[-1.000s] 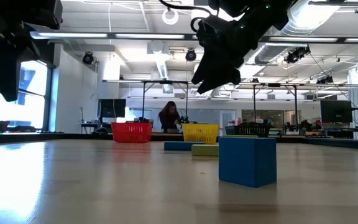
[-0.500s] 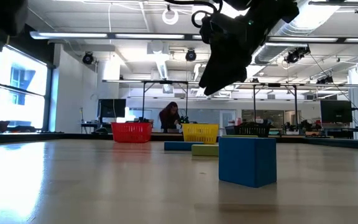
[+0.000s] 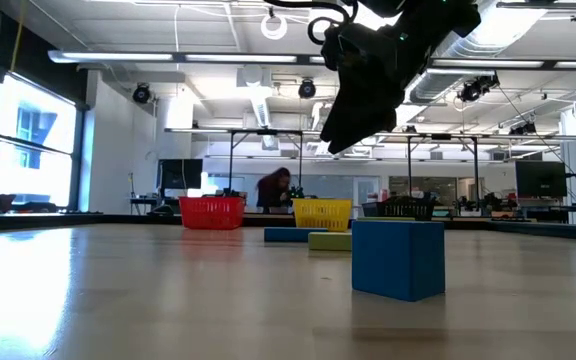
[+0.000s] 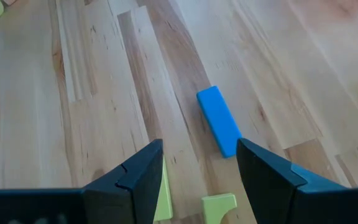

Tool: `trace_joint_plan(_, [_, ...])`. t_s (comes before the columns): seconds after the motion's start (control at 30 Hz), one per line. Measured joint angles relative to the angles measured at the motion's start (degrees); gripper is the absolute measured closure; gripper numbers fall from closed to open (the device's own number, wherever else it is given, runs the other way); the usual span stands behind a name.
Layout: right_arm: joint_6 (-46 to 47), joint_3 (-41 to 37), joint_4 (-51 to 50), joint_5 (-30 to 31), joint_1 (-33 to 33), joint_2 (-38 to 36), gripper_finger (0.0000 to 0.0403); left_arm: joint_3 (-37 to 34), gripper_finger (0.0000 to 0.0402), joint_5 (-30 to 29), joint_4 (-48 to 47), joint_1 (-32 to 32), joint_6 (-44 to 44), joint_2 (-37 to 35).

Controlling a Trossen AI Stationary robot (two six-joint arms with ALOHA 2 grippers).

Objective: Sort & place blocks by color
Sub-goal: Put the green block into the red bin

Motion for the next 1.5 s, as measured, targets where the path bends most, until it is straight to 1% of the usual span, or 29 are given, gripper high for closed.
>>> trace_joint_plan(0.13, [0.0,0.0,0.0,0.0,0.0,0.0,0.0213,0.0,0.0195,-1.8,0.0,-2.4,-2.8,0.0])
trace_joint_plan(0.23, [0.0,0.0,0.0,0.0,0.0,0.0,0.0213,0.0,0.0195,-2.1,0.0,-3.6,-4.4,0.1])
trace_joint_plan(0.4, [0.4,0.0,0.0,0.0,0.0,0.0,0.0213,0.0,0.0195,-1.7,0.0,-4.6,-5.8,2.3])
trace_joint_plan(0.57, [1.2,0.0,0.0,0.0,0.0,0.0,0.0213,0.0,0.0195,-0.8,0.2,-4.6,-6.8,4.6])
trace_joint_plan(1.03, [1.1,0.0,-0.4,0.0,0.0,0.0,0.0213,0.0,0.0195,0.5,2.9,-5.1,-7.5,8.0])
trace_joint_plan(1.17, [1.1,0.0,-0.5,-0.1,0.0,0.0,0.0213,0.0,0.0195,2.0,2.8,-5.1,-8.3,9.8])
trace_joint_plan(1.5, [1.1,0.0,-0.8,-0.2,0.0,0.0,0.0213,0.0,0.0195,2.0,3.1,-5.1,-8.3,14.7])
